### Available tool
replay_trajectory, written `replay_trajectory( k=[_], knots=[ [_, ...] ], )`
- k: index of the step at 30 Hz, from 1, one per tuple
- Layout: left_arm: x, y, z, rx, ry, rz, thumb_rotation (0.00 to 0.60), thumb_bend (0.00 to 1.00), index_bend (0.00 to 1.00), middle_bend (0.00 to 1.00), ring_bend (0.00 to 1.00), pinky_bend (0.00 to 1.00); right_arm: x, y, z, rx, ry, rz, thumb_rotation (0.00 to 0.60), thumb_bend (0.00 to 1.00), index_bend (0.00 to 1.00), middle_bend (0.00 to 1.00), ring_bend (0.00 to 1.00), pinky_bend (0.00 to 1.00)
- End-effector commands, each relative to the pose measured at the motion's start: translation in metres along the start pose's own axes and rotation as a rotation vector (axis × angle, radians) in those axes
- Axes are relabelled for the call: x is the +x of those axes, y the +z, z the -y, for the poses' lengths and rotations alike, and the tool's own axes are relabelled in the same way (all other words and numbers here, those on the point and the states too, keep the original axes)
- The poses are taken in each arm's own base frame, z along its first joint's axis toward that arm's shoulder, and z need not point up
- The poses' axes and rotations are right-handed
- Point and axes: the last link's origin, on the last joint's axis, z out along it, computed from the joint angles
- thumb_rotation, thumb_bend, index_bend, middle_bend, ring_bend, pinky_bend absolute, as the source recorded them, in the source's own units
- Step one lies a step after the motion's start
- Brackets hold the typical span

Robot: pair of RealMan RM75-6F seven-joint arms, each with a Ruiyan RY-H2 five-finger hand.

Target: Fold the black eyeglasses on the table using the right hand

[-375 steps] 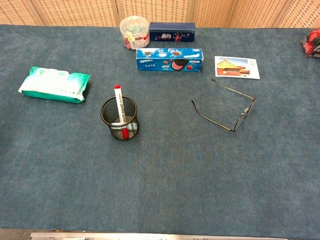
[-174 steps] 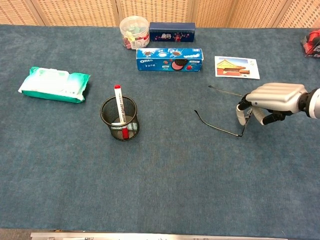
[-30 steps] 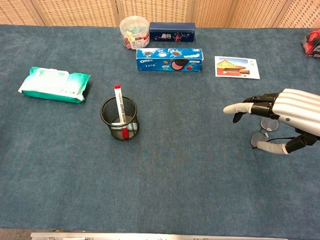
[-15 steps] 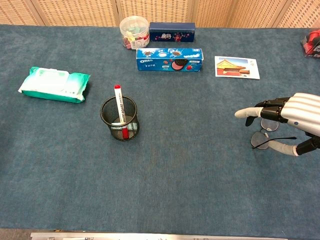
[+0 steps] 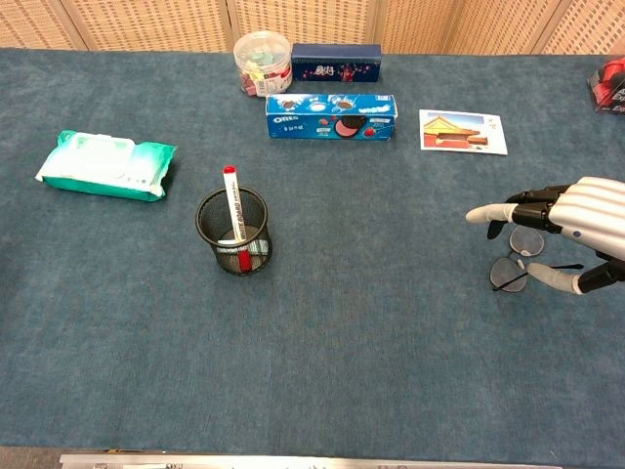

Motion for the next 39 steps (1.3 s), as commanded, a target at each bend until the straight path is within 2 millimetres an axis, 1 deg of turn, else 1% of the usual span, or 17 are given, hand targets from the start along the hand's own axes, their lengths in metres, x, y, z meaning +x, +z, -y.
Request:
replay_trajectory(
  k=[1, 15, 39],
  knots=[
    [0.000, 0.000, 0.000, -0.001, 0.001, 0.001, 0.600, 0.04, 0.45, 0.38, 0.31, 0.51, -0.001, -0.001, -0.003, -0.016, -0.003, -0.001, 0.600, 0.42, 0.14, 0.32, 0.21, 0.33],
    [-0.003, -0.001, 0.001, 0.006, -0.001, 0.010, 0.600, 0.04, 0.45, 0.38, 0.31, 0.51, -0.009, 0.000, -0.019, -0.085, -0.018, -0.004, 0.600, 0.44, 0.14, 0.32, 0.21, 0.33],
    [-0.006, -0.002, 0.006, 0.018, -0.006, 0.019, 0.600, 0.04, 0.45, 0.38, 0.31, 0.51, -0.022, 0.011, -0.037, -0.154, -0.035, -0.005, 0.600, 0.47, 0.14, 0.32, 0.21, 0.33]
  ],
)
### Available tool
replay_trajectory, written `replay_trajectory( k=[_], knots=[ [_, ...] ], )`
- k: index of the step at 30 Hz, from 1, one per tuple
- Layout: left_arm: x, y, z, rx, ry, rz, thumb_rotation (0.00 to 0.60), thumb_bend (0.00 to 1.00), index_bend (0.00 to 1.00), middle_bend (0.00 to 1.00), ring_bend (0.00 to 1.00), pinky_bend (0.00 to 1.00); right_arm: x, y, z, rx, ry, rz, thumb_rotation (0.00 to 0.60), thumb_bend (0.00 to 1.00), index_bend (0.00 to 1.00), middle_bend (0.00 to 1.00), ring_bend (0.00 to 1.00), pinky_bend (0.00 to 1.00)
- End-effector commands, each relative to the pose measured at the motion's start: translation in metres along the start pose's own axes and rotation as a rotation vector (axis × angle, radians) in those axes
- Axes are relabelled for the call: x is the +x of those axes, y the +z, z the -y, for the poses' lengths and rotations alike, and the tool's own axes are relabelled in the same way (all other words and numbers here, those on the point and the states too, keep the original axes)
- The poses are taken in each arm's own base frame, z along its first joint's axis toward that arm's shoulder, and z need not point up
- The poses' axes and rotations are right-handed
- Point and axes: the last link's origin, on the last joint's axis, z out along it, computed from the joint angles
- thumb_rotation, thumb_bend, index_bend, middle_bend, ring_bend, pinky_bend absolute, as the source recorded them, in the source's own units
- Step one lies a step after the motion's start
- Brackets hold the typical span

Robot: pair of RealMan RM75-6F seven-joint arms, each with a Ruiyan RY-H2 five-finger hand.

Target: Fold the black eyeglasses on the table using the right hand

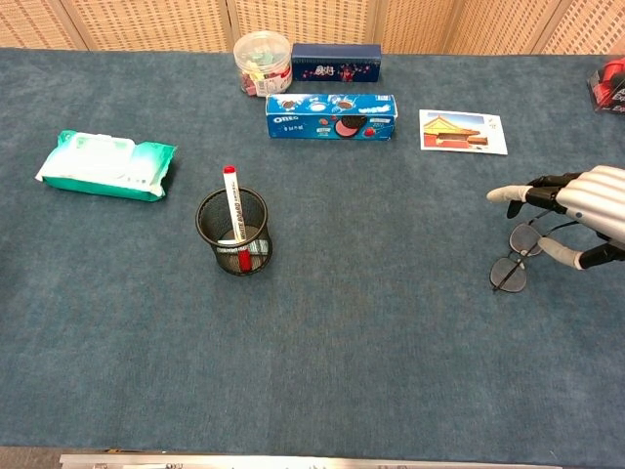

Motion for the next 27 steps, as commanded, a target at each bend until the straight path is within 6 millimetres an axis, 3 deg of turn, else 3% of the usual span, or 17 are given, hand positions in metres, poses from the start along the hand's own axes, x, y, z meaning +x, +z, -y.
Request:
replay_trajectory(
  k=[1, 20, 27],
  knots=[
    [-0.0003, 0.0000, 0.0002, 0.000, 0.000, 0.001, 0.600, 0.04, 0.45, 0.38, 0.31, 0.51, -0.0014, 0.0008, -0.0012, -0.006, -0.001, 0.000, 0.600, 0.47, 0.14, 0.32, 0.21, 0.33],
    [0.0001, 0.0004, 0.0006, 0.000, -0.002, 0.003, 0.600, 0.04, 0.45, 0.38, 0.31, 0.51, -0.0053, 0.0046, -0.0059, -0.020, 0.003, -0.004, 0.600, 0.47, 0.14, 0.32, 0.21, 0.33],
    [0.0001, 0.0012, 0.0004, 0.000, -0.004, 0.002, 0.600, 0.04, 0.45, 0.38, 0.31, 0.51, 0.0030, 0.0041, -0.0052, -0.012, 0.011, -0.040, 0.600, 0.47, 0.14, 0.32, 0.21, 0.33]
  ],
)
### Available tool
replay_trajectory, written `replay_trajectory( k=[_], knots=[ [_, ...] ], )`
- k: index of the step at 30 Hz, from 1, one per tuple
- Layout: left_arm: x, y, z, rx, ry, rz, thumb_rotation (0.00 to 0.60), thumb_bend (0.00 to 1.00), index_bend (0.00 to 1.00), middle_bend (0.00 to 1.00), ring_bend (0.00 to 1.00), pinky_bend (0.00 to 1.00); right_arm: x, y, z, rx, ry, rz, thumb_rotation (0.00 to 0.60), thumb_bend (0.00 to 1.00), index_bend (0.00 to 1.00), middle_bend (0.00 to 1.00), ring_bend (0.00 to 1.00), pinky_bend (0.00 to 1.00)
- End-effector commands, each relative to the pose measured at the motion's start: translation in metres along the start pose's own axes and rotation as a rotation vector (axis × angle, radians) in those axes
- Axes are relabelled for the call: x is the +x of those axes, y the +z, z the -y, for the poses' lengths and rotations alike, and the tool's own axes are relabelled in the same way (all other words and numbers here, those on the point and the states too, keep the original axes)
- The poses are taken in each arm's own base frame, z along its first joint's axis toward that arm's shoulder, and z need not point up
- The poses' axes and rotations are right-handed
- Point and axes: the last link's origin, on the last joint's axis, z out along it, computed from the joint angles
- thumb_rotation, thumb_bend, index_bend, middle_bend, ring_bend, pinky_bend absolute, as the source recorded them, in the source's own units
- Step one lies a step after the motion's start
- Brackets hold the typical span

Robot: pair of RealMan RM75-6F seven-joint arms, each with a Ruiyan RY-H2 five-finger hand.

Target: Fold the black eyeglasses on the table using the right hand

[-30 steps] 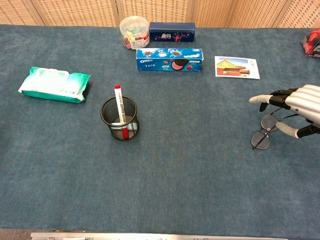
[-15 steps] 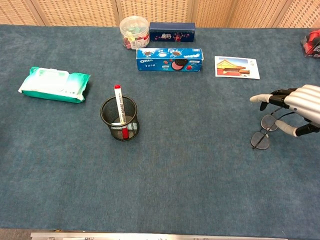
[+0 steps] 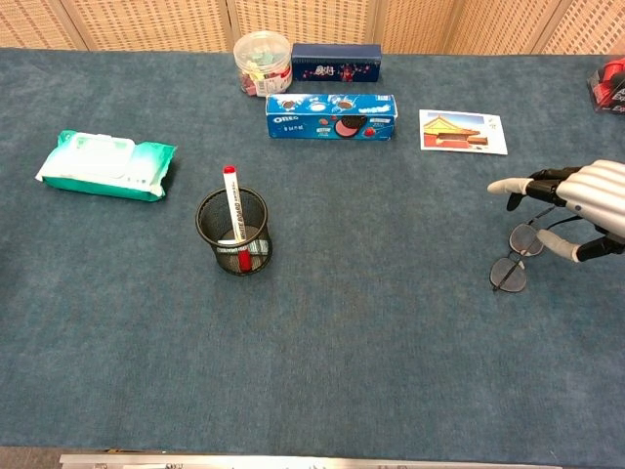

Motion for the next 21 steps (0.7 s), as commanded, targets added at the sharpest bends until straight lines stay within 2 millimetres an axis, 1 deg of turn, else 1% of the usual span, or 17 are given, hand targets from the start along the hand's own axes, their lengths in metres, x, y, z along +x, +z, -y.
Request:
replay_trajectory(
  k=[1, 11, 21],
  knots=[
    [0.0000, -0.0002, -0.0001, -0.001, 0.000, -0.001, 0.600, 0.04, 0.45, 0.38, 0.31, 0.51, 0.0023, -0.0008, -0.0003, -0.003, 0.003, -0.009, 0.600, 0.47, 0.14, 0.32, 0.21, 0.33],
    [-0.0007, -0.0018, 0.0015, 0.006, -0.002, 0.001, 0.600, 0.04, 0.45, 0.38, 0.31, 0.51, 0.0002, 0.0012, -0.0023, -0.018, 0.014, -0.022, 0.600, 0.47, 0.14, 0.32, 0.21, 0.33],
    [-0.0025, -0.0024, 0.0033, 0.011, -0.003, 0.008, 0.600, 0.04, 0.45, 0.38, 0.31, 0.51, -0.0065, 0.0045, -0.0063, -0.036, 0.015, -0.014, 0.600, 0.47, 0.14, 0.32, 0.21, 0.33]
  ],
)
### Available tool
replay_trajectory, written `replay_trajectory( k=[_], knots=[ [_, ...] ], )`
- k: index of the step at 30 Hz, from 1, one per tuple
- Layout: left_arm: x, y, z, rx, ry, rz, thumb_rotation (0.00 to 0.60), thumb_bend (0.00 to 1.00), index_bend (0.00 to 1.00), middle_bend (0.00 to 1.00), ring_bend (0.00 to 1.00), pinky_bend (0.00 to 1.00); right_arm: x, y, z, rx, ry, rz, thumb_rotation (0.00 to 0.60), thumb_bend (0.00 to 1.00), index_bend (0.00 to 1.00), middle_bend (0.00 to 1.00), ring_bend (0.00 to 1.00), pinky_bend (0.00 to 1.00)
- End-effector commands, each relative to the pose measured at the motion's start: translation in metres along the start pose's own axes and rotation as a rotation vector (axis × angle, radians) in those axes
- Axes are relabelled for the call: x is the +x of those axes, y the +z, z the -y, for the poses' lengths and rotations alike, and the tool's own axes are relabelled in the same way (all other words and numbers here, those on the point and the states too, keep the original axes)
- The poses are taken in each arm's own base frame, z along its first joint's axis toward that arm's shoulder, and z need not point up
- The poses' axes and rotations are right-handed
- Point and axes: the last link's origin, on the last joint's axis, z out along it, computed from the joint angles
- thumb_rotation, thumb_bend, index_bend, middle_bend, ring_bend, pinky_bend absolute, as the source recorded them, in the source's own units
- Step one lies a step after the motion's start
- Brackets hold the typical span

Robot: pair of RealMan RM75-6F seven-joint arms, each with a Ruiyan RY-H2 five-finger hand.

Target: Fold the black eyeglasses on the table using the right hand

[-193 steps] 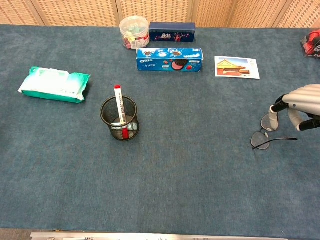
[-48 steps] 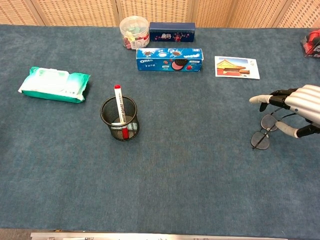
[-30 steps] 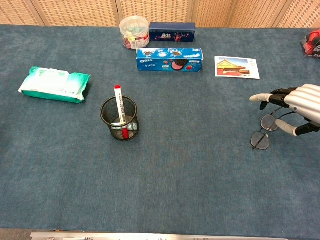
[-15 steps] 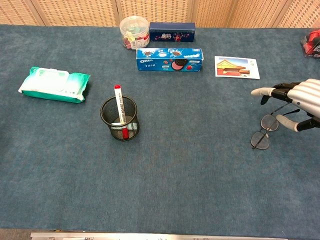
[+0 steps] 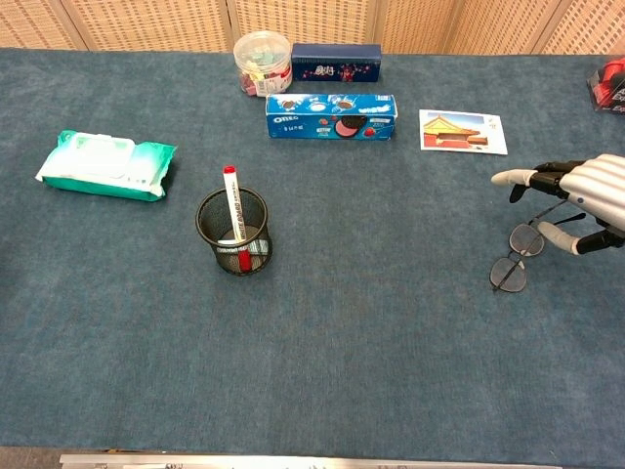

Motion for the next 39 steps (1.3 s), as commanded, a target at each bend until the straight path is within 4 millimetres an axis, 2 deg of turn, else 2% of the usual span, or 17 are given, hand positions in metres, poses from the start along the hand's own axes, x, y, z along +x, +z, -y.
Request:
replay_trajectory(
  k=[1, 12, 22, 30, 39],
  knots=[
    [0.000, 0.000, 0.000, 0.001, -0.001, 0.000, 0.600, 0.04, 0.45, 0.38, 0.31, 0.51, -0.002, 0.001, -0.001, -0.004, 0.003, 0.004, 0.600, 0.47, 0.14, 0.32, 0.21, 0.33],
    [-0.001, 0.000, 0.001, 0.002, -0.002, 0.002, 0.600, 0.04, 0.45, 0.38, 0.31, 0.52, 0.000, 0.002, -0.001, -0.002, 0.021, -0.017, 0.600, 0.47, 0.14, 0.32, 0.21, 0.33],
    [0.002, 0.001, -0.004, -0.015, 0.002, -0.005, 0.600, 0.04, 0.45, 0.38, 0.31, 0.51, 0.031, -0.005, 0.005, 0.022, 0.045, -0.112, 0.600, 0.47, 0.14, 0.32, 0.21, 0.33],
    [0.005, 0.002, -0.008, -0.025, 0.007, -0.012, 0.600, 0.04, 0.45, 0.38, 0.31, 0.51, 0.051, -0.014, 0.000, -0.012, 0.017, -0.189, 0.600, 0.47, 0.14, 0.32, 0.21, 0.33],
    [0.005, 0.004, -0.012, -0.033, 0.012, -0.008, 0.600, 0.04, 0.45, 0.38, 0.31, 0.51, 0.046, -0.028, -0.013, -0.081, -0.003, -0.157, 0.600, 0.47, 0.14, 0.32, 0.21, 0.33]
  ],
)
